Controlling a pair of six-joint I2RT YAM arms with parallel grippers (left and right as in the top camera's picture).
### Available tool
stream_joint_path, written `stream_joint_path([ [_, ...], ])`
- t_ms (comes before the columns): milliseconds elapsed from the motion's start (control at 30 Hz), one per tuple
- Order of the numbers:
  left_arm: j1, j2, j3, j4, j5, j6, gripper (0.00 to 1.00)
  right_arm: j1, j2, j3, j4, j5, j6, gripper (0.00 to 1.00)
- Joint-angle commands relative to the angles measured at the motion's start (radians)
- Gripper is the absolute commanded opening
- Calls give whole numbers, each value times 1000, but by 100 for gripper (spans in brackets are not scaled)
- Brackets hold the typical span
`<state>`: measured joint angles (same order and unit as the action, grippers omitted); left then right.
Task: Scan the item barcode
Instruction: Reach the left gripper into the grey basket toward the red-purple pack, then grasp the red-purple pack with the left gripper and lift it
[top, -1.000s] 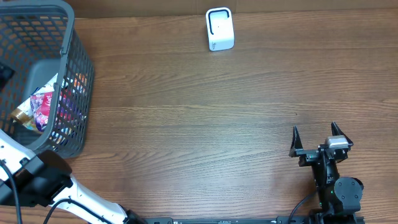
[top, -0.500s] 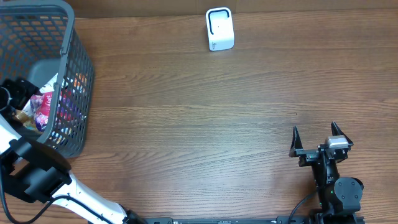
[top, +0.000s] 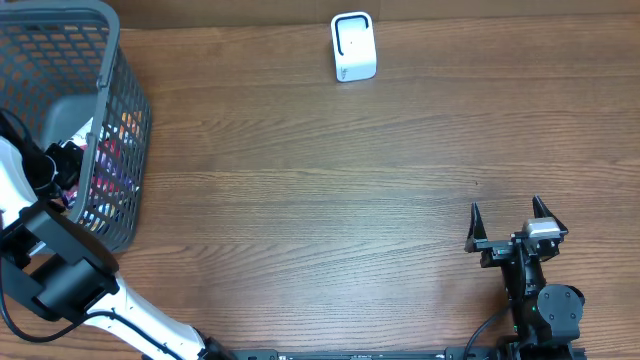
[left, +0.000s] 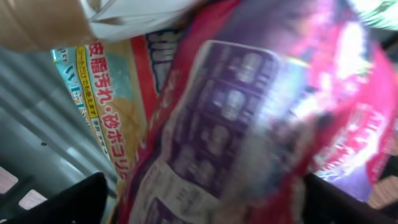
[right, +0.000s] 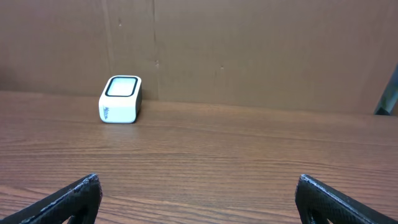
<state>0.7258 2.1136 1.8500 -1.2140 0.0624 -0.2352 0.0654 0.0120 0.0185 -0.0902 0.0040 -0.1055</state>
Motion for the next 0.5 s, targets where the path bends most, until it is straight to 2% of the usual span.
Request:
stream_joint_path([
  [0, -6, 6, -38, 12, -44, 3, 39, -5, -9, -10, 6, 2, -4, 100],
  [33, -6, 6, -37, 15, -42, 3, 14, -5, -9, -10, 6, 2, -4, 100],
  [67, -6, 5, -32, 14, -29, 3, 4, -5, -9, -10, 6, 2, -4, 100],
  [167, -6, 2, 13, -18, 25, 3, 4, -5, -9, -10, 6, 2, -4, 100],
  [267, -6, -1, 131, -72, 51, -3, 4, -5, -9, -10, 6, 2, -4, 100],
  [467, -6, -9, 528, -221, 119, -4, 4, -5, -9, -10, 6, 2, -4, 100],
])
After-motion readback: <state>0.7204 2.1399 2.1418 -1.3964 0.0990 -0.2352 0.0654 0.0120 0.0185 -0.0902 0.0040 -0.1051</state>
